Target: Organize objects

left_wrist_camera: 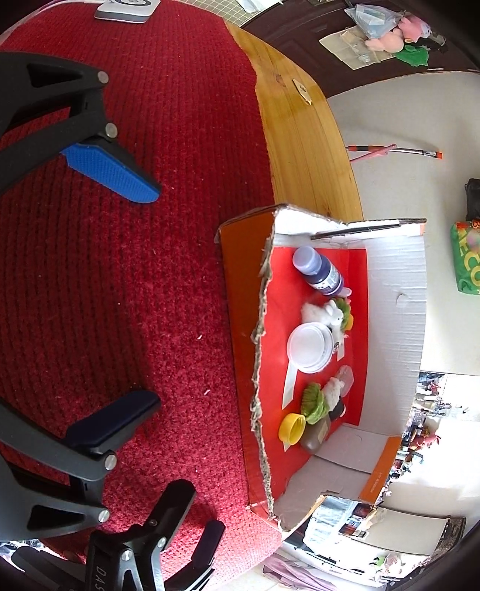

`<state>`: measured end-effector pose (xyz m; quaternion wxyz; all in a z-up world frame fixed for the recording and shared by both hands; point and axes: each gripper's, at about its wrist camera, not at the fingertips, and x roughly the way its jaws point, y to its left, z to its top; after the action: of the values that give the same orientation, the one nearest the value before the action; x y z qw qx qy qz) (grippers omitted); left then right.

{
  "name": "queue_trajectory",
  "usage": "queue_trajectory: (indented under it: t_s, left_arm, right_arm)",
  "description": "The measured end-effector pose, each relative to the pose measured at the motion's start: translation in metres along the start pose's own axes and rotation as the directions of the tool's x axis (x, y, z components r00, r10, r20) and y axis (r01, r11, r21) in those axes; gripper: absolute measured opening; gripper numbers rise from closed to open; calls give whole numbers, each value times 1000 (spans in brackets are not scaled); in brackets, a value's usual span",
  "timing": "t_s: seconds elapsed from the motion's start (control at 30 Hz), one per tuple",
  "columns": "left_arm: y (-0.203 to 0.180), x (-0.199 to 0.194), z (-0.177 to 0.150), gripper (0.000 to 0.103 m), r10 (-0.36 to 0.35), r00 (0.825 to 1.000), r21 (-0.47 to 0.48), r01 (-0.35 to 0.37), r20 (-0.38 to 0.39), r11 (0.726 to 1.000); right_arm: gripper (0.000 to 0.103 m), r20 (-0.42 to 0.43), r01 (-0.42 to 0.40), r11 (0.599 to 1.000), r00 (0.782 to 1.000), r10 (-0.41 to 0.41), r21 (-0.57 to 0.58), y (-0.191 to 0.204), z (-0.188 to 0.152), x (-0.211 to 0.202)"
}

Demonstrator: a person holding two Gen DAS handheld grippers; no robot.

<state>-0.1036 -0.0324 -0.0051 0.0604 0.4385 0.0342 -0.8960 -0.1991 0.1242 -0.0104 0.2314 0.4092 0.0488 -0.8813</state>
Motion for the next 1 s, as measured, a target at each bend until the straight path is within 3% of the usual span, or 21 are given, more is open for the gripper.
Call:
queue_trajectory:
  t_s: [1.0]
  left_arm:
    - [2, -2, -2, 103, -5, 1000, 0, 5, 3, 1000]
  right_arm:
    - [103, -1, 8, 1000, 1000, -8, -3, 0, 0, 0]
